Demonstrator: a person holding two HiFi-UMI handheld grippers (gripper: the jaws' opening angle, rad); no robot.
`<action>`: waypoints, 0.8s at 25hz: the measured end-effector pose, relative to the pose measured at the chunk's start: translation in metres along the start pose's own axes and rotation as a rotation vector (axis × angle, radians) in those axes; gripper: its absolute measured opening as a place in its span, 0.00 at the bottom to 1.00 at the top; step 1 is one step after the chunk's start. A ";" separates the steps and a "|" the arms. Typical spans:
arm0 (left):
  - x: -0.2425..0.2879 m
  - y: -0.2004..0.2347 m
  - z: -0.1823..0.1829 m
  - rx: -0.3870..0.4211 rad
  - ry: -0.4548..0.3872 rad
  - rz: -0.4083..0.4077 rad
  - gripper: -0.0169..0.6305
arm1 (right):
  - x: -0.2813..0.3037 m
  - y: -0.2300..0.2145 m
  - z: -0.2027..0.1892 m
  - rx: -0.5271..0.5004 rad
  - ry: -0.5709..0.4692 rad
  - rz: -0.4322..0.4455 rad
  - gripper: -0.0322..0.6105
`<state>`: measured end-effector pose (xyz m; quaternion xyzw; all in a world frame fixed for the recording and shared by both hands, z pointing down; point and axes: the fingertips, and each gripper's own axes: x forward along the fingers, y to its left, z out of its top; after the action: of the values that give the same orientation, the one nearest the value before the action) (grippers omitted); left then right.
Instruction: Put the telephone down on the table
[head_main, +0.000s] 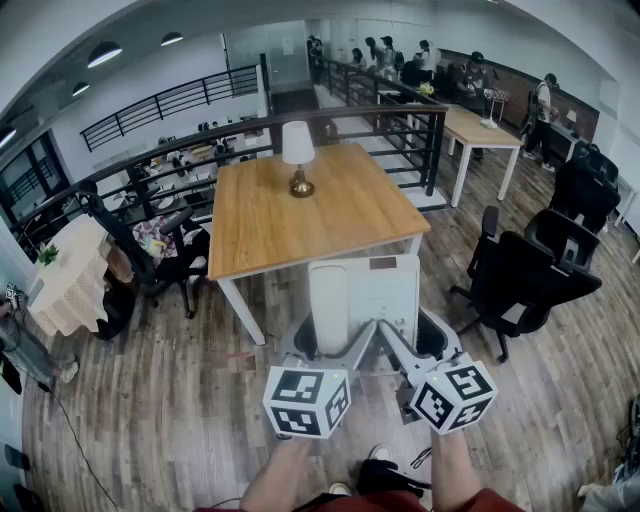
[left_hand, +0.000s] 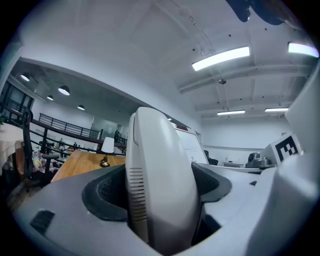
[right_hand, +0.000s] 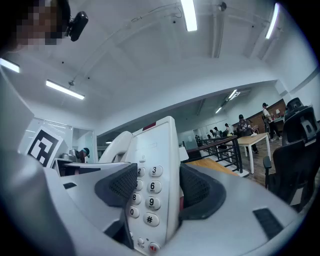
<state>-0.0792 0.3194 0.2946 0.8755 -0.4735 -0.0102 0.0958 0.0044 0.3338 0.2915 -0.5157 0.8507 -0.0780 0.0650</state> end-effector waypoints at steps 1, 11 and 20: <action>-0.009 -0.011 0.002 0.003 -0.009 0.003 0.64 | -0.013 0.004 0.005 -0.006 -0.007 0.005 0.47; -0.052 -0.100 -0.001 0.016 -0.020 0.011 0.64 | -0.110 0.001 0.024 -0.014 -0.032 0.010 0.47; -0.046 -0.152 -0.004 0.031 -0.020 0.035 0.64 | -0.150 -0.030 0.035 -0.002 -0.040 0.035 0.47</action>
<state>0.0217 0.4389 0.2687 0.8683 -0.4899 -0.0098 0.0776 0.1058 0.4510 0.2675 -0.5024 0.8582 -0.0657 0.0827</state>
